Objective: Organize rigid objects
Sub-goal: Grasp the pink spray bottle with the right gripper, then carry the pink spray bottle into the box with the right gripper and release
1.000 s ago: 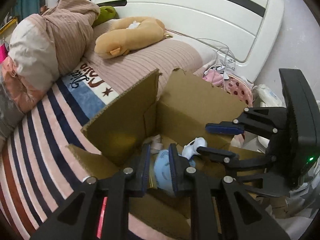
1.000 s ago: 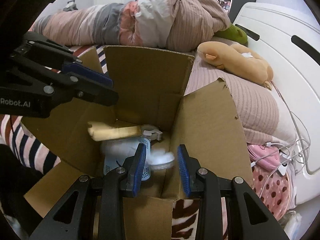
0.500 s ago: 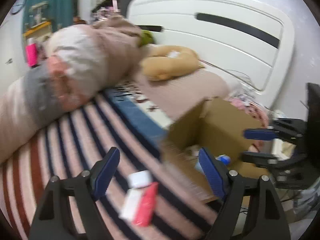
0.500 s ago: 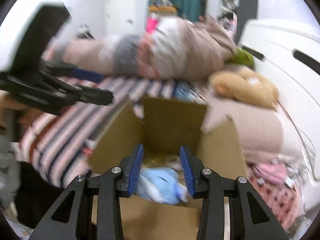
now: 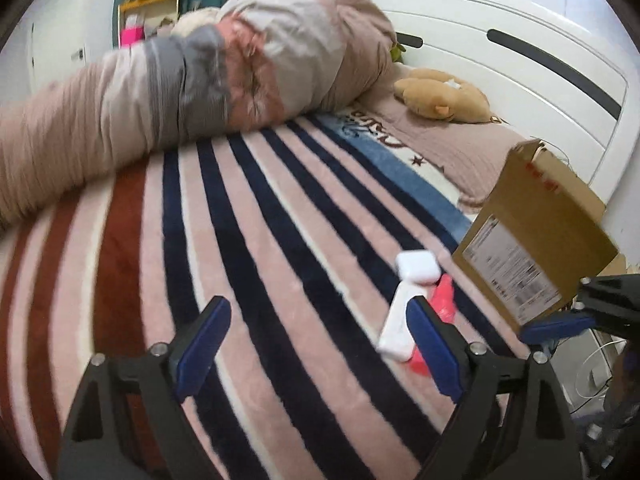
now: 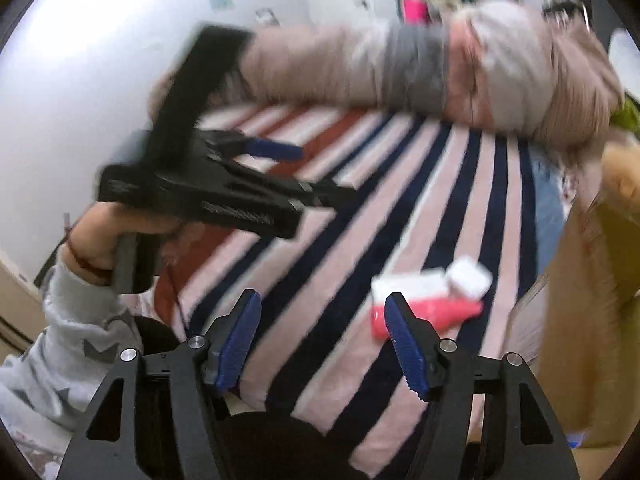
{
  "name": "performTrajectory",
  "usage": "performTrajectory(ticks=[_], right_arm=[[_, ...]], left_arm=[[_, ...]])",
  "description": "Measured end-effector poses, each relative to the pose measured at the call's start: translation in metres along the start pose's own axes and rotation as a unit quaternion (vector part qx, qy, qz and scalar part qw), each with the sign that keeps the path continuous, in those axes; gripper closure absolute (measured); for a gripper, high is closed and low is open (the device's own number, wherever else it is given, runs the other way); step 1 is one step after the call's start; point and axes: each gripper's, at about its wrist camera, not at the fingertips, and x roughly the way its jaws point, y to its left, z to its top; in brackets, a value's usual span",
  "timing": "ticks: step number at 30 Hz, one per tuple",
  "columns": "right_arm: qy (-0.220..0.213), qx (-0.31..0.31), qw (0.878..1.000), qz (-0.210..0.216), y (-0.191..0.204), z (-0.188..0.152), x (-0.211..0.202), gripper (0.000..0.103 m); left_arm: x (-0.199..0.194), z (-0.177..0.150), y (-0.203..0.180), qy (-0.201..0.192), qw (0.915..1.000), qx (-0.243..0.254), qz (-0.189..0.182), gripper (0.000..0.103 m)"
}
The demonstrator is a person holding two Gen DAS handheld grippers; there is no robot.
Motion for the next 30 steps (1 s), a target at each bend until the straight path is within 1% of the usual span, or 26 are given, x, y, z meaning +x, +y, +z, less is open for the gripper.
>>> performTrajectory(ticks=[2,3,4,6,7,9,10,12,13,14,15,16,17,18,20,21,22,25,26,28,30], right_arm=[[0.034,0.028,0.998,-0.038,-0.014,-0.005,0.030,0.041],[0.048,0.043,0.996,-0.054,-0.023,-0.007,0.040,0.039],[0.064,0.070,0.993,-0.067,-0.037,-0.009,0.055,0.037],[0.078,0.102,0.989,-0.075,-0.056,-0.010,0.069,0.028],[0.082,0.116,0.987,-0.081,-0.066,-0.010,0.074,0.027],[0.073,0.145,0.984,-0.076,-0.077,-0.009,0.081,0.026],[0.064,0.160,0.983,-0.066,-0.082,-0.008,0.082,0.022],[0.051,0.192,0.979,-0.054,-0.091,-0.004,0.087,0.018],[0.049,0.197,0.977,-0.059,-0.093,-0.003,0.089,0.018],[0.052,0.195,0.976,-0.081,-0.094,-0.003,0.095,0.019],[0.056,0.191,0.975,-0.094,-0.094,-0.005,0.099,0.025],[0.061,0.187,0.975,-0.106,-0.093,-0.006,0.102,0.041],[0.060,0.189,0.975,-0.098,-0.094,-0.010,0.102,0.049],[0.060,0.191,0.976,-0.086,-0.094,-0.012,0.101,0.055],[0.059,0.173,0.979,-0.087,-0.090,-0.015,0.094,0.060],[0.059,0.157,0.982,-0.086,-0.087,-0.014,0.091,0.066],[0.068,0.125,0.986,-0.086,-0.076,-0.015,0.087,0.069],[0.108,0.071,0.986,-0.102,-0.063,-0.017,0.092,0.069],[0.108,0.066,0.986,-0.107,-0.062,-0.016,0.093,0.068],[0.124,0.075,0.984,-0.099,-0.061,-0.015,0.100,0.067],[0.138,0.059,0.983,-0.104,-0.053,-0.025,0.098,0.066]], left_arm=[[0.015,-0.008,0.005,0.011,0.9998,-0.005,0.014,0.016],[0.018,-0.009,0.006,0.011,0.9998,-0.006,0.014,0.016],[0.023,-0.013,0.009,0.015,0.9998,-0.013,0.009,0.016],[0.027,-0.013,0.012,0.016,0.9996,-0.023,-0.002,0.016],[0.028,-0.013,0.013,0.014,0.9994,-0.029,-0.011,0.016],[0.028,-0.012,0.013,0.013,0.9995,-0.028,-0.009,0.016],[0.029,-0.012,0.012,0.013,0.9996,-0.026,-0.005,0.016],[0.030,-0.013,0.013,0.016,0.9995,-0.026,-0.002,0.016],[0.030,-0.013,0.013,0.018,0.9994,-0.028,-0.001,0.016],[0.031,-0.015,0.014,0.021,0.9993,-0.031,0.001,0.016],[0.031,-0.015,0.014,0.021,0.9993,-0.031,0.003,0.016],[0.030,-0.016,0.015,0.020,0.9992,-0.033,0.003,0.016],[0.029,-0.017,0.016,0.019,0.9991,-0.036,0.002,0.016],[0.029,-0.017,0.017,0.018,0.9990,-0.040,0.000,0.016],[0.027,-0.016,0.018,0.015,0.9988,-0.046,-0.003,0.016],[0.027,-0.015,0.018,0.015,0.9988,-0.048,-0.004,0.016],[0.026,-0.015,0.018,0.014,0.9987,-0.048,-0.004,0.016],[0.024,-0.014,0.015,0.011,0.9988,-0.046,-0.012,0.016],[0.024,-0.014,0.014,0.010,0.9988,-0.046,-0.014,0.016],[0.024,-0.014,0.012,0.011,0.9987,-0.046,-0.021,0.016],[0.024,-0.014,0.011,0.013,0.9984,-0.046,-0.030,0.016]])
